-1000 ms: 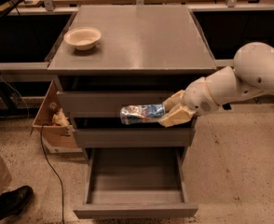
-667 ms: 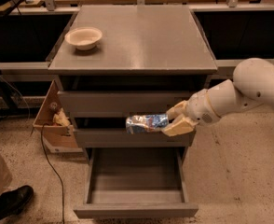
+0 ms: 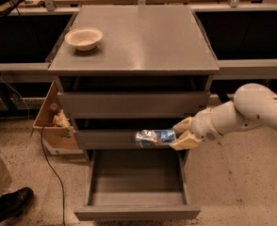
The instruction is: Place redbull can into bottom drawer
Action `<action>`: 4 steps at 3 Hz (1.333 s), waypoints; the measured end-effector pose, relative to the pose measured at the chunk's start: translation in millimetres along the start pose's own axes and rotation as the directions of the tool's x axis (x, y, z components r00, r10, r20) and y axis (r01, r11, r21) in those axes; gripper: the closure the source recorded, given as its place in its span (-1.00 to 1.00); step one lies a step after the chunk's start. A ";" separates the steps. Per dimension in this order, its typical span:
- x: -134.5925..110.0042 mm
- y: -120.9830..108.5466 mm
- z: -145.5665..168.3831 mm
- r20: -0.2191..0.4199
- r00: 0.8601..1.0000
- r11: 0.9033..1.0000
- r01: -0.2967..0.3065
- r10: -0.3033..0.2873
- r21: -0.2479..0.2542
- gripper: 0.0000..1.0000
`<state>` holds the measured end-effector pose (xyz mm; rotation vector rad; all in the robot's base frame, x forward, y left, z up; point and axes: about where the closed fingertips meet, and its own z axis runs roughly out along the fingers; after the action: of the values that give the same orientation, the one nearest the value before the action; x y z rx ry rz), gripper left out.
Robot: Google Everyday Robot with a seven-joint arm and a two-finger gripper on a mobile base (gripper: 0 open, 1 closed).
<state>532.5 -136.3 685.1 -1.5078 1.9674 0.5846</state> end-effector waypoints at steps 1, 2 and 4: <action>0.9 0.7 5.7 0.040 0.999 1.000 -0.006 0.005 0.017 1.00; 26.0 -1.4 42.1 0.042 0.998 0.998 -0.051 0.049 0.040 1.00; 80.3 -14.1 124.9 -0.025 0.993 0.986 -0.112 0.116 0.127 1.00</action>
Offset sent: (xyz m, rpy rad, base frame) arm 0.0195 0.0104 -0.1042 0.0429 -0.0241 -0.1649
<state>554.1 -114.9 539.1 -1.3435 2.0851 0.4766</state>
